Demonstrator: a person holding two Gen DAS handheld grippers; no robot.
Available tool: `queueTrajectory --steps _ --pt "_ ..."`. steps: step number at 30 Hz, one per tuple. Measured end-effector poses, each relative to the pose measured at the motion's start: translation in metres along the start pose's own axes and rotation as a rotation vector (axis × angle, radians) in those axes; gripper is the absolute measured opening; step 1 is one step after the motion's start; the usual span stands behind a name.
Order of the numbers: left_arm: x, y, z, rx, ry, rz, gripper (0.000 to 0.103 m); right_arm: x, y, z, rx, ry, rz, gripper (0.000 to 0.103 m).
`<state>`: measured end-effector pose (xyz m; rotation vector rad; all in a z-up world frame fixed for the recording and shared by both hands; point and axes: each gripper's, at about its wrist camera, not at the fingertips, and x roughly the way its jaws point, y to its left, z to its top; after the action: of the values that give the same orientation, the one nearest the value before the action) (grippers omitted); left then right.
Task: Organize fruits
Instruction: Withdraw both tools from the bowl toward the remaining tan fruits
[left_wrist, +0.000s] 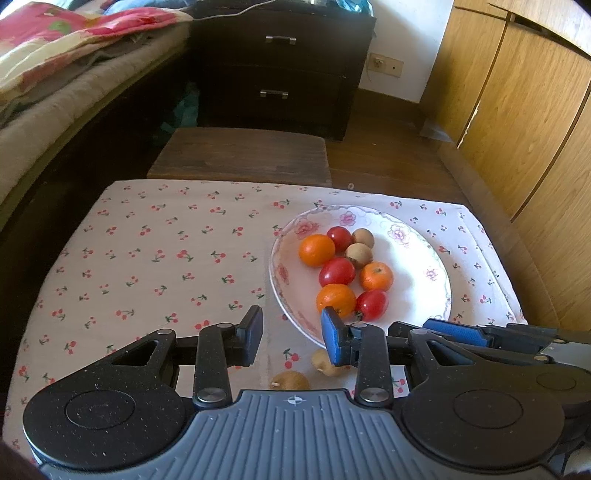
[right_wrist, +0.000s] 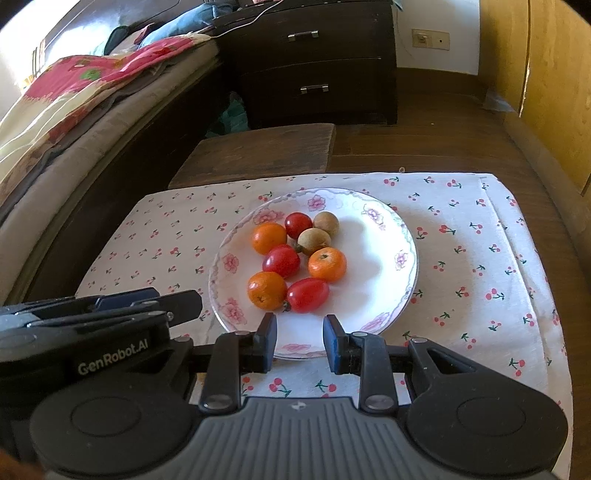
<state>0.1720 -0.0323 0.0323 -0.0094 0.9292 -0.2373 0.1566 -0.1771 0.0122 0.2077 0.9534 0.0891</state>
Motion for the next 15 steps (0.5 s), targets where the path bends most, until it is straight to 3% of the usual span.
queueTrajectory --steps 15 --pt "-0.016 0.017 -0.009 0.007 -0.006 0.024 0.043 -0.004 0.023 -0.007 -0.033 0.019 0.026 0.030"
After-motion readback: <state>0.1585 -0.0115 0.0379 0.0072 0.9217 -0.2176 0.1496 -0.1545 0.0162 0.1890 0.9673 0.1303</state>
